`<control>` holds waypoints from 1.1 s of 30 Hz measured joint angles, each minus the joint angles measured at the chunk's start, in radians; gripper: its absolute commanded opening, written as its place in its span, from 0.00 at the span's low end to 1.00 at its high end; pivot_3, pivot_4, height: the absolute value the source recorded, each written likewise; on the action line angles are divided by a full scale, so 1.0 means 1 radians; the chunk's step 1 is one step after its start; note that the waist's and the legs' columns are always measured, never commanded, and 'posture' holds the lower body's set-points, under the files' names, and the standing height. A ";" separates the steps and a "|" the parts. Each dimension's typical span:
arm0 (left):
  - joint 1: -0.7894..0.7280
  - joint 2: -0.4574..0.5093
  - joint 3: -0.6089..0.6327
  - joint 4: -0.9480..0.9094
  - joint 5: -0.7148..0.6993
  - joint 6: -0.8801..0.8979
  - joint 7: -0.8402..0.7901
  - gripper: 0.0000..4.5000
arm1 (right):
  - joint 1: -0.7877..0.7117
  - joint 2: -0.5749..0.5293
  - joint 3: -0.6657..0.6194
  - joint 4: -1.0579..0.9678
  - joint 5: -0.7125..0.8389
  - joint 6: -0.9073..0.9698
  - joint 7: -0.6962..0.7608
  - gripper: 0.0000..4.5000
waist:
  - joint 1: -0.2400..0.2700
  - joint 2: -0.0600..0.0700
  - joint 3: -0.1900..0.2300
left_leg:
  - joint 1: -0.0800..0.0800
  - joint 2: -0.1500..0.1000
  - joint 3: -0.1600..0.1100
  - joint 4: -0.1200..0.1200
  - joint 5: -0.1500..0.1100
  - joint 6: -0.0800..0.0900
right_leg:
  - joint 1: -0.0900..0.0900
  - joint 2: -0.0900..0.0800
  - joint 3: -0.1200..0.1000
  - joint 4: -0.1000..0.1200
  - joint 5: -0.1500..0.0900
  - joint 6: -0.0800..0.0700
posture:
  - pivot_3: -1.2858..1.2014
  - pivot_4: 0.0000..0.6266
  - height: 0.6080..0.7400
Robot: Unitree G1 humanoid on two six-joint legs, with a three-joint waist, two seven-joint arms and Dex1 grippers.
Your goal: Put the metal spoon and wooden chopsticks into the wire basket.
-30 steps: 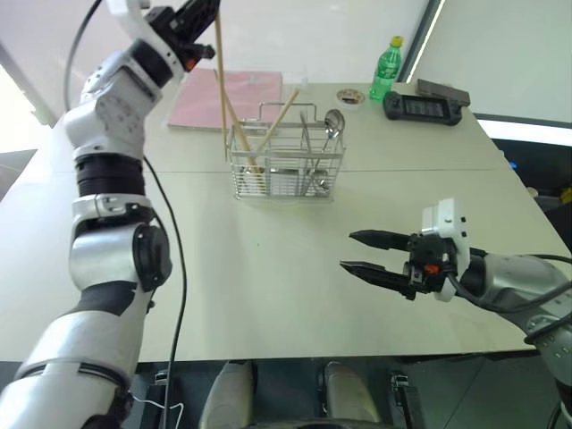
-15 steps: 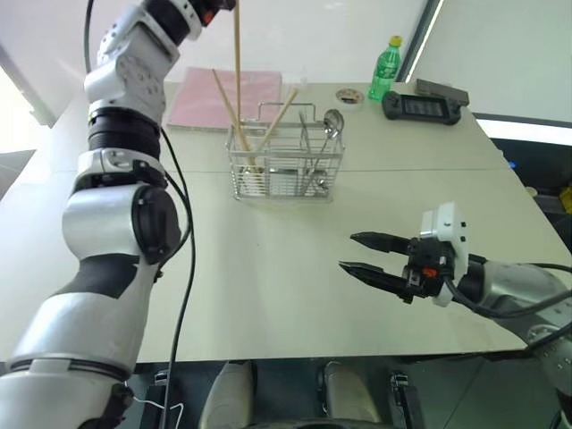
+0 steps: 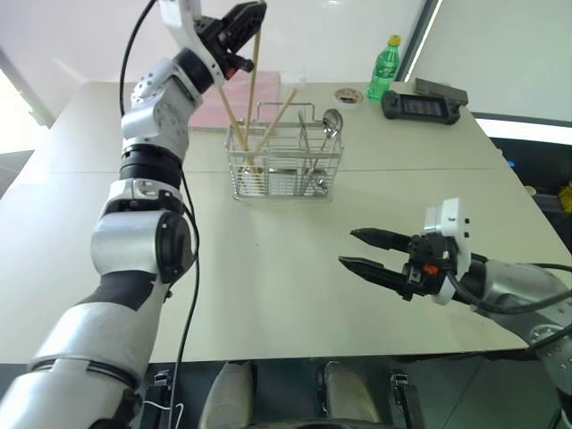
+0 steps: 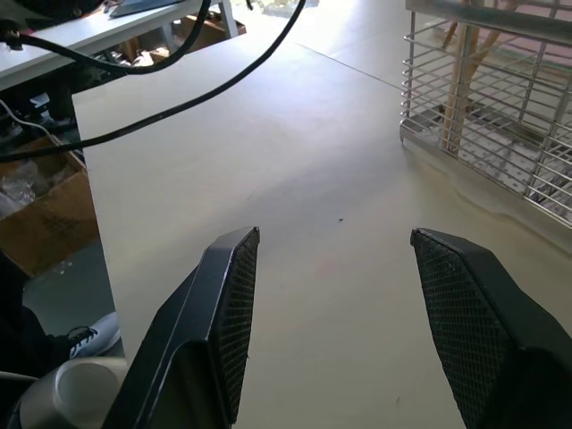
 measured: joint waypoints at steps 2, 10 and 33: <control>0.013 -0.003 0.006 -0.037 -0.013 0.016 0.009 0.70 | -0.014 0.008 -0.001 0.002 0.000 -0.003 -0.007 0.62 | 0.000 0.000 0.000 | 0.000 0.000 0.000 0.000 0.000 0.000 | 0.000 0.000 0.000 0.000 0.000 0.000 | 0.52 0.24 0.94; 0.105 0.003 0.020 -0.192 -0.042 0.104 0.048 0.99 | -0.046 0.027 -0.003 0.047 -0.016 -0.024 -0.021 0.62 | 0.000 0.000 0.000 | 0.000 0.000 0.000 0.000 0.000 0.000 | 0.000 0.000 0.000 0.000 0.000 0.000 | 0.52 0.24 0.94; 1.116 0.776 -0.015 -1.168 -0.115 0.484 -0.462 0.99 | -0.090 0.053 0.037 0.180 -0.164 -0.123 0.085 0.62 | -0.008 0.004 0.001 | 0.000 0.001 0.003 -0.004 0.000 -0.001 | -0.007 -0.003 0.003 -0.003 -0.002 -0.009 | 0.52 0.24 0.94</control>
